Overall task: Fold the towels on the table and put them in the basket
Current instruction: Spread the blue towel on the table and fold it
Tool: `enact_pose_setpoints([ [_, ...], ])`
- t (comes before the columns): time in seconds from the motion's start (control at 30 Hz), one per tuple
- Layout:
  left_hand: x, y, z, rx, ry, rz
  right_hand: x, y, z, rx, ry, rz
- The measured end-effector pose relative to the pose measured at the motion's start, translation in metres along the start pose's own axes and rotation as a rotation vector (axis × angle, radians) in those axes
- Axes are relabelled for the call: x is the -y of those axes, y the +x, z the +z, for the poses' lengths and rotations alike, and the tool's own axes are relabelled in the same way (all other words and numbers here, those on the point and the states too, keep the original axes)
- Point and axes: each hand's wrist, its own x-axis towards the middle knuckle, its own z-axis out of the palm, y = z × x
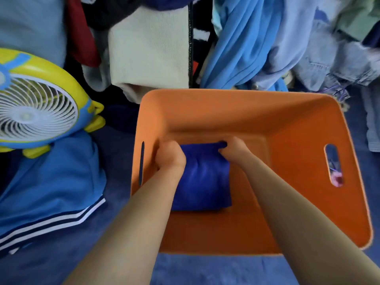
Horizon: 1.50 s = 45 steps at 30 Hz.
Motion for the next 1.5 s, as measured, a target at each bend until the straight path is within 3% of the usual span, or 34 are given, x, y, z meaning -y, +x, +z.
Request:
enact_pose_setpoints([
  [0.23, -0.008, 0.032, 0.014, -0.209, -0.034, 0.140, -0.013, 0.029, 0.026, -0.250, 0.348, 0.028],
  [0.33, -0.011, 0.028, 0.014, -0.213, -0.070, 0.168, -0.020, 0.024, 0.032, -0.242, 0.258, -0.084],
  [0.47, -0.007, 0.006, 0.005, -0.200, 0.134, 0.340, -0.024, 0.013, 0.040, -0.273, 0.007, -0.222],
  [0.57, -0.007, -0.012, -0.021, -0.378, 0.314, 0.579, -0.025, 0.003, 0.045, -0.142, -0.240, -0.242],
  [0.63, -0.008, -0.029, -0.046, -0.366, 0.520, 0.700, -0.023, -0.006, 0.054, 0.015, -0.370, -0.220],
  [0.77, 0.005, -0.039, -0.085, -0.607, 0.707, 0.955, -0.015, -0.019, 0.079, 0.136, -0.345, -0.178],
  [0.87, 0.020, -0.035, -0.095, -0.661, 0.699, 0.961, -0.006, -0.022, 0.086, 0.121, -0.339, -0.152],
  [1.07, 0.021, -0.028, -0.100, -0.579, 0.452, 0.894, 0.015, -0.011, 0.089, 0.153, -0.401, -0.117],
  [1.33, 0.021, -0.021, -0.096, -0.554, 0.465, 0.867, 0.019, -0.012, 0.086, 0.202, -0.610, -0.092],
  [1.5, 0.015, -0.040, -0.108, -0.376, 0.466, 0.800, 0.026, -0.032, 0.067, 0.242, -0.495, -0.031],
])
